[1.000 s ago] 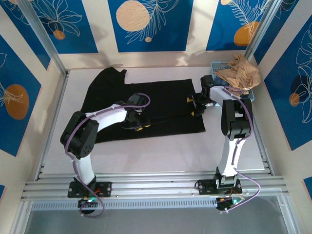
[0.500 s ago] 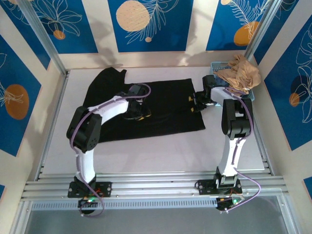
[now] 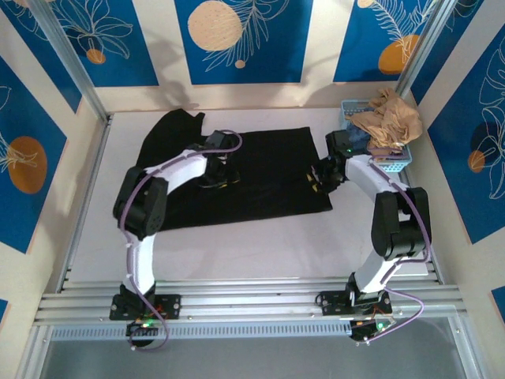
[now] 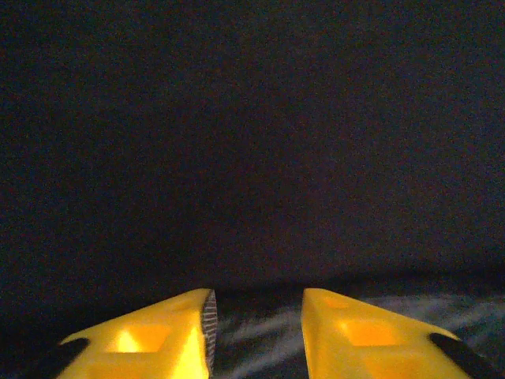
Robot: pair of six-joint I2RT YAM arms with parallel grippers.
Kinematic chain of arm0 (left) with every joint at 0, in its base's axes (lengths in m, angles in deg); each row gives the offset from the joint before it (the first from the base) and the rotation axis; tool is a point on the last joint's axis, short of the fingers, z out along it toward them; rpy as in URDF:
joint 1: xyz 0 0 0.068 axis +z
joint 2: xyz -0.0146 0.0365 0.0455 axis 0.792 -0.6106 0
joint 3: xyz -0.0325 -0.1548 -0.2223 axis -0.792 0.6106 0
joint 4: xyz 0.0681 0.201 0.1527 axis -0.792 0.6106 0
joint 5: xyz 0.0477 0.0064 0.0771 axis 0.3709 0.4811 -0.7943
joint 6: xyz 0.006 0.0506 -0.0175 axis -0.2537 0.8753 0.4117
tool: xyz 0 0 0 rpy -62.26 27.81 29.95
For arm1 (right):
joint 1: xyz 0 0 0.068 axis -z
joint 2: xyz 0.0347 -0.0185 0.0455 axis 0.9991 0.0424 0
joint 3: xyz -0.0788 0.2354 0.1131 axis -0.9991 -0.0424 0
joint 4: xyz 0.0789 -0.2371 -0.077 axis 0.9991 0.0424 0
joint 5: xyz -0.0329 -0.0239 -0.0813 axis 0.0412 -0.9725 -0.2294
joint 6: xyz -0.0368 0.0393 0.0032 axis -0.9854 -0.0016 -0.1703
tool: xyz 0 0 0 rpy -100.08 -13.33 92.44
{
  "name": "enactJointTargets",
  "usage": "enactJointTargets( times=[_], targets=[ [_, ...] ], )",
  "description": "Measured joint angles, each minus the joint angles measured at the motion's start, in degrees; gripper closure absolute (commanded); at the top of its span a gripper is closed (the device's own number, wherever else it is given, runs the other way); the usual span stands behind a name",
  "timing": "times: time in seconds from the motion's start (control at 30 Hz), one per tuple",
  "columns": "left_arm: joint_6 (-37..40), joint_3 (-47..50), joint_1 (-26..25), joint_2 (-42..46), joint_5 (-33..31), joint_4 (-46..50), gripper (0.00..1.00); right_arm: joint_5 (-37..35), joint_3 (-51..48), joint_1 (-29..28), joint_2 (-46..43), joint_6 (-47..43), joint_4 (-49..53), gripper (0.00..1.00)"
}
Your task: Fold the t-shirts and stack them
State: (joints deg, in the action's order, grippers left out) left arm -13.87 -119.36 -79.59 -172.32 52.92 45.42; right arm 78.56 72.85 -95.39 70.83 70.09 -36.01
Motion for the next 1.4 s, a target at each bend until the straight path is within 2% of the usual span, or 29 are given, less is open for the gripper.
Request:
enactJointTargets(
  times=[0.1,0.17,0.33,0.47,0.53,0.77,0.97,1.17,1.27,1.4],
  targets=[
    [-0.3,3.5,1.2,9.5,-0.7,0.6,0.6,-0.2,-1.7,0.0,0.7,-4.4,2.4,0.79],
    [-0.8,7.2,3.5,16.2,-0.7,0.5,0.66,-0.1,-1.7,0.0,2.0,-7.0,3.1,0.79],
    [-1.2,21.4,14.7,26.6,-0.7,1.6,0.69,0.1,-1.5,0.0,6.4,-11.2,4.3,0.76],
    [-1.1,30.7,24.4,27.5,-0.3,4.0,0.71,0.2,0.4,-0.1,10.1,-12.9,6.5,0.71],
    [-0.7,32.9,27.6,27.5,-0.2,5.0,0.72,-0.1,1.9,-0.1,11.0,-12.9,7.8,0.71],
    [3.9,32.3,36.5,22.0,-2.1,4.9,0.73,-0.4,7.0,-0.3,15.2,-12.4,15.7,0.7],
    [9.8,24.5,39.9,14.4,-4.7,6.8,0.74,-0.2,5.9,-0.7,14.9,-11.5,18.9,0.7],
    [13.1,24.1,41.3,14.4,-5.7,7.0,0.71,0.2,5.4,-1.1,14.6,-11.4,20.2,0.7],
    [12.8,25.8,41.5,18.7,-6.8,8.2,0.67,-0.2,5.3,-1.4,14.5,-11.4,21.1,0.7],
    [9.5,28.0,40.4,30.8,-5.9,10.2,0.66,-2.7,4.2,-2.5,12.5,-11.1,22.3,0.66]
  ],
)
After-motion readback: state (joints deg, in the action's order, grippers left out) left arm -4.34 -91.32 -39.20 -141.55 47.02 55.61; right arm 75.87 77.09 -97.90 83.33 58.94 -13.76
